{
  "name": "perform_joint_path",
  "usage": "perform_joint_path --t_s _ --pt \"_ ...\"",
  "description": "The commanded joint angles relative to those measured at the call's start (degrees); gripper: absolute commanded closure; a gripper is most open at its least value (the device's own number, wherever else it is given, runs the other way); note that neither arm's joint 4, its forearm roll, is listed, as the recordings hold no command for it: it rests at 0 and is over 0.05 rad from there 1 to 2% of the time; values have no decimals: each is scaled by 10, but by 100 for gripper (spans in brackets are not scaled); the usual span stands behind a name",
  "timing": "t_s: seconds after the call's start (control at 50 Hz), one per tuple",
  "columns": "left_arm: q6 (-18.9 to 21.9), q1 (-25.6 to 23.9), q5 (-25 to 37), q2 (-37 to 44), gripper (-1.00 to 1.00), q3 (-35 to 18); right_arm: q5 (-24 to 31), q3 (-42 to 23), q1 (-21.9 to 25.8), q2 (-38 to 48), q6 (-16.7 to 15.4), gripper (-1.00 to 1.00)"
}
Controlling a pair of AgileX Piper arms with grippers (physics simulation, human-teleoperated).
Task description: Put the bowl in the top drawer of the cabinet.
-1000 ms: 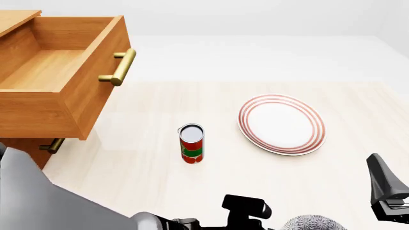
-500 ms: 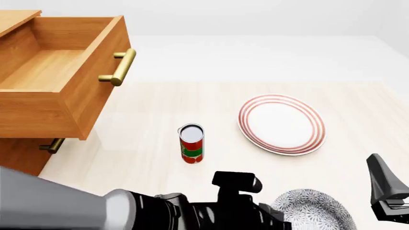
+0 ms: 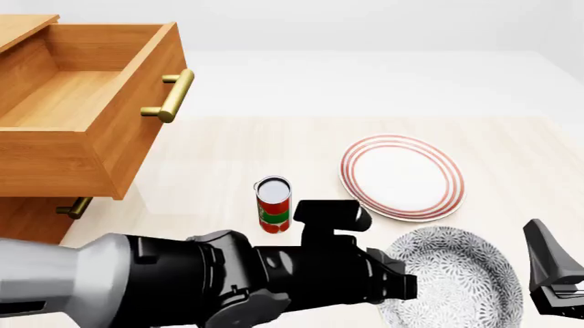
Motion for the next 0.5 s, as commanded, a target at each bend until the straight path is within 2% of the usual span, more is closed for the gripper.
perform_joint_path --t_s 0.02,0.5 --pt "29 22 49 -47 100 -23 0 0 0 0 0 -100" --pt "63 54 118 -113 100 -44 0 0 0 0 0 -100"
